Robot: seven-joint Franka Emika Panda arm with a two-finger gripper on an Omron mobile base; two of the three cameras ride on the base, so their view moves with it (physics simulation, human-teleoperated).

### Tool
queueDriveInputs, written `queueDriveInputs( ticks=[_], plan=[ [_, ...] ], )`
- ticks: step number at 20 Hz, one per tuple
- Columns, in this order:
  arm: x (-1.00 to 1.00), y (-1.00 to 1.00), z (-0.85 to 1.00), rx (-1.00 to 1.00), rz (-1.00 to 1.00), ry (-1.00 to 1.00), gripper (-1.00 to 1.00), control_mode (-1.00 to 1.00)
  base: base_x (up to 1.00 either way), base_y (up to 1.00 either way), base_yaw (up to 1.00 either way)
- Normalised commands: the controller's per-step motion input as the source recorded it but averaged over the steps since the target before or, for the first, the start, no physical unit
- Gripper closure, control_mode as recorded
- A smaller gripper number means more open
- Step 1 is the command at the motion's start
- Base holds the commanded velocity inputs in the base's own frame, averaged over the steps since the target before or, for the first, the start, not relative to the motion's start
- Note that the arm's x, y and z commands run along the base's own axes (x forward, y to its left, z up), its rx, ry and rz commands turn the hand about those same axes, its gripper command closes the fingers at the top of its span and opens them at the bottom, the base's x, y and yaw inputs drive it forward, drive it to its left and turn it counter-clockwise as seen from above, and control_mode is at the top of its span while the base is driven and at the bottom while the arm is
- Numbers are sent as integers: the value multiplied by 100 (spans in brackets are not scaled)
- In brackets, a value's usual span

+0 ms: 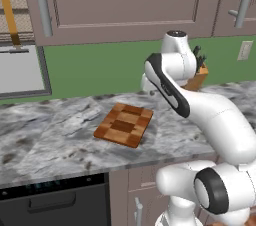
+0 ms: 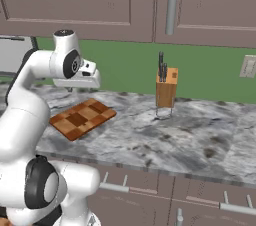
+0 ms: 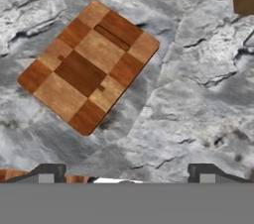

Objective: Move the cutting board and knife to the sink. Then move spray from the cabinet to the counter.

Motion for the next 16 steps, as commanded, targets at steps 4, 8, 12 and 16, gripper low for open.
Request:
queueDriveInputs(
  ticks=[4, 8, 12, 16],
  plan=[
    [37, 16, -29, 0, -3, 0, -100, -100, 0, 0, 0],
    [65, 32, -39, 0, -4, 0, -100, -100, 0, 0, 0],
    [68, 13, -32, 0, -1, 0, -100, -100, 0, 0, 0],
    [31, 2, -17, 0, -3, 1, -100, -100, 0, 0, 0]
  ],
)
